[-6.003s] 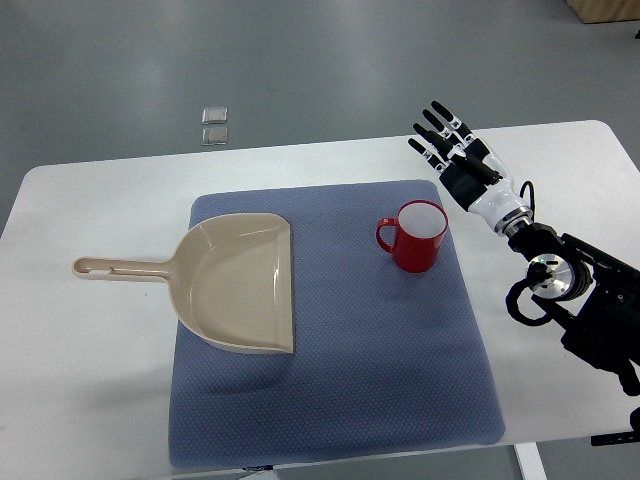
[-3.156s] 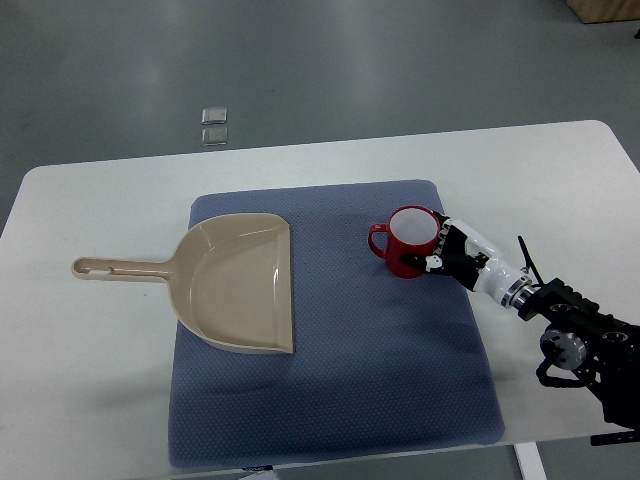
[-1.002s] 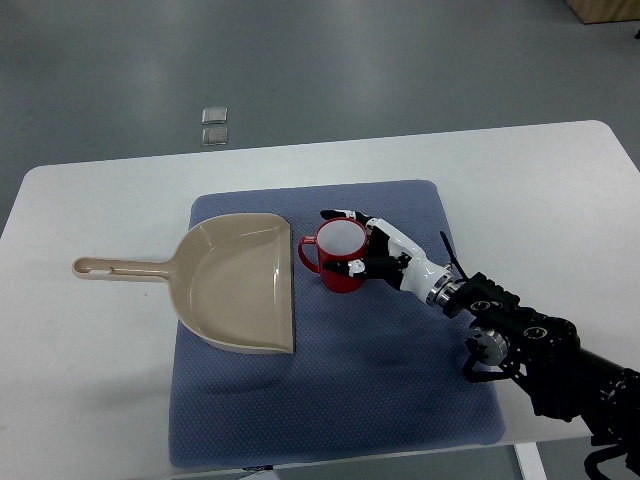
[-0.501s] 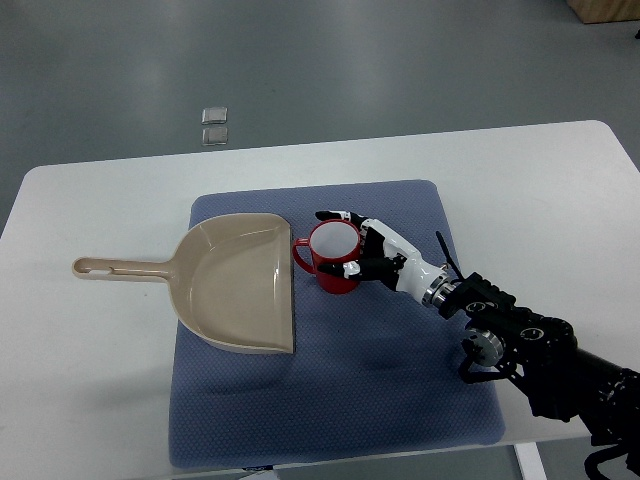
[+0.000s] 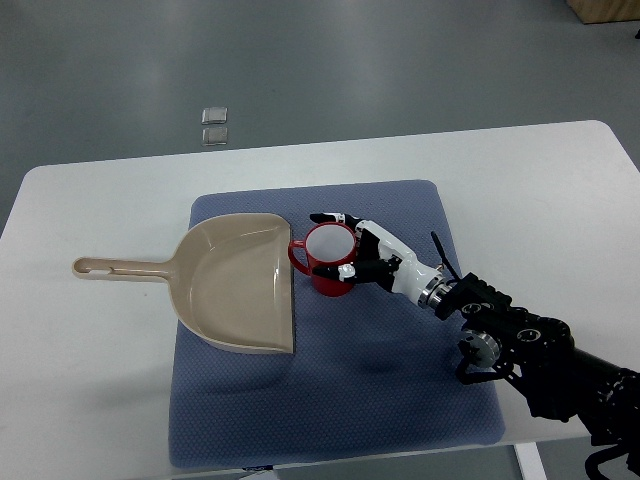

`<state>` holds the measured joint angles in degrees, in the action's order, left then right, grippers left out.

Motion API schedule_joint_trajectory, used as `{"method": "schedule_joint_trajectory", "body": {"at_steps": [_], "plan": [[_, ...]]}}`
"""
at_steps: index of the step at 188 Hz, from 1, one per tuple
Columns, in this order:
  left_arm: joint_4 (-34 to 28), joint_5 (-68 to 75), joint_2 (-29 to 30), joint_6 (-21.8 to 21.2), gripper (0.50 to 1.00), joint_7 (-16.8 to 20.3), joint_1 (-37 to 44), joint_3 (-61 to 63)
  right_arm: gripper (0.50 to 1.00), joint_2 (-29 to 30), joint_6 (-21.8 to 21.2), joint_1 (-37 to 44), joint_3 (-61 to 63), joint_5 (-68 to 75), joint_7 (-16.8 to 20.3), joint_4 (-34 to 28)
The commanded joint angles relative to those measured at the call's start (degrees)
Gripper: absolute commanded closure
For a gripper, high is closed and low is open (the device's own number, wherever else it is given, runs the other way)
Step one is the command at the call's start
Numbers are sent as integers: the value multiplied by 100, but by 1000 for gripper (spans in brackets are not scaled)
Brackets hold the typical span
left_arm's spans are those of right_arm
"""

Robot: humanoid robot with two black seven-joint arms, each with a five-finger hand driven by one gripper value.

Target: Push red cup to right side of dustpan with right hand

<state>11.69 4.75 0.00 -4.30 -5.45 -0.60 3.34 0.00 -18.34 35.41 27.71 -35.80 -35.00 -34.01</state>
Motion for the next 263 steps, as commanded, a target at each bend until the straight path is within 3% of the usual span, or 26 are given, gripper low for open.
{"method": "schedule_joint_trajectory", "body": {"at_steps": [1, 108, 147, 205, 217, 243, 263], "plan": [[-9, 0, 0, -1, 500, 0, -2, -9, 568, 0, -47, 1, 33, 55, 0, 17], [0, 0, 0, -1, 500, 0, -2, 0, 568, 0, -337, 18, 147, 240, 0, -255], [0, 0, 0, -1, 500, 0, -2, 0, 566, -299, -355, 238, 139, 644, 0, -255], [0, 0, 0, -1, 500, 0, -2, 18, 566, -677, -267, 607, 200, 1980, 11, 264], [9, 0, 0, -1, 500, 0, -2, 27, 566, -677, -293, 695, 402, 2675, 327, 448], [9, 9, 0, -1, 500, -9, -2, 27, 566, -686, -284, 704, 701, 4282, 1416, 510], [9, 9, 0, -1, 500, -9, -2, 35, 566, -668, -372, 704, 727, 4573, 1408, 510]]}}
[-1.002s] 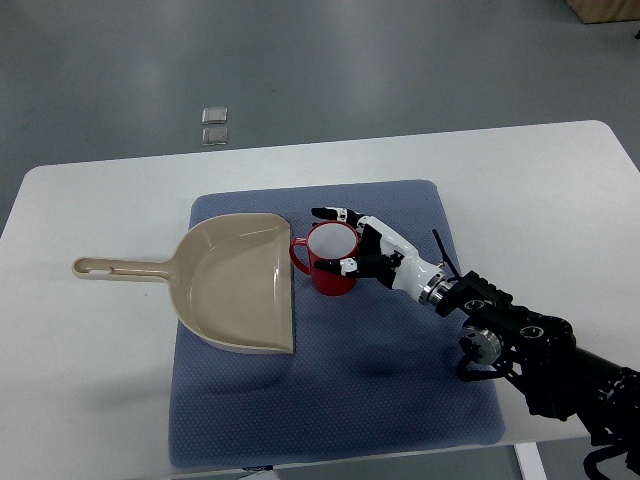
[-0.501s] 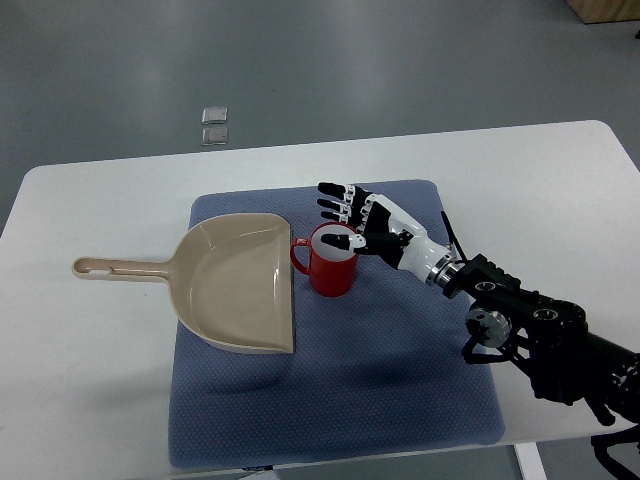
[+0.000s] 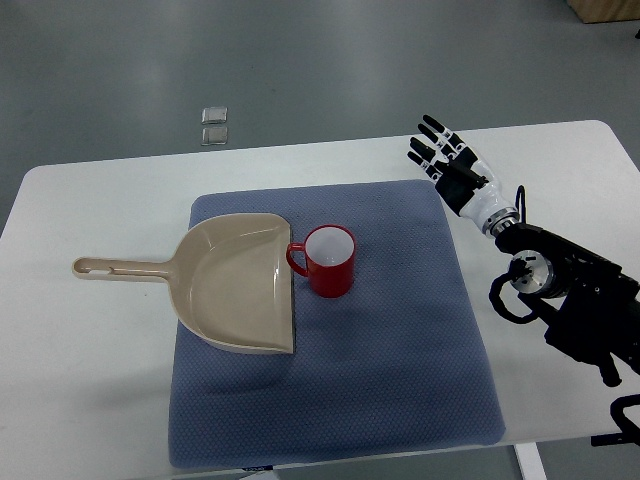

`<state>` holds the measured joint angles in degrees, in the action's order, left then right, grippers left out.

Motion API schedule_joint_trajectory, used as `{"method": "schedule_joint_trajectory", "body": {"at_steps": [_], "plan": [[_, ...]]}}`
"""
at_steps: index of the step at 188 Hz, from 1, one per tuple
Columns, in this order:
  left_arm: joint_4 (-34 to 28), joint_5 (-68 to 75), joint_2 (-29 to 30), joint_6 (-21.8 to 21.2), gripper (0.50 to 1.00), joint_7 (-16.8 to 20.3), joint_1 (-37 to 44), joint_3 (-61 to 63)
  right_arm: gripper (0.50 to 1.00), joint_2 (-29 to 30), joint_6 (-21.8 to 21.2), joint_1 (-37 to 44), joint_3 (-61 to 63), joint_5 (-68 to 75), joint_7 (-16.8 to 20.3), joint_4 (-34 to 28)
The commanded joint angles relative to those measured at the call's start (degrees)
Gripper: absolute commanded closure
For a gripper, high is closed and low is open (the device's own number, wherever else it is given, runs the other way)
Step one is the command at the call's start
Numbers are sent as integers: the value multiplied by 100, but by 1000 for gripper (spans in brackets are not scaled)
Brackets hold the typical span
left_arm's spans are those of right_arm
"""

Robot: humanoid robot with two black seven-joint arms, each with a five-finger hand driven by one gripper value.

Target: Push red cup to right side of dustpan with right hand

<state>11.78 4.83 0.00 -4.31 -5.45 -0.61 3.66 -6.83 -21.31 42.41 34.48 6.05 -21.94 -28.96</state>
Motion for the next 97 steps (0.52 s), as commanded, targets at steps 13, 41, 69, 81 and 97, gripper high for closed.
{"method": "schedule_joint_trajectory", "body": {"at_steps": [13, 41, 69, 81, 97], "plan": [[-9, 0, 0, 1, 500, 0, 0, -14, 566, 23, -312, 5, 77, 388, 50, 5], [-9, 0, 0, 1, 500, 0, 0, -14, 566, 6, -682, 5, 77, 379, -74, -4], [-9, 0, 0, 1, 500, -9, 0, -14, 566, -38, -734, 13, 77, 371, -179, -4], [-9, 0, 0, 1, 500, -9, 0, -14, 566, -64, -743, 31, 77, 362, -179, -4], [-9, 0, 0, 1, 500, -9, 0, -14, 566, -64, -761, 49, 77, 353, -179, -13]]}}
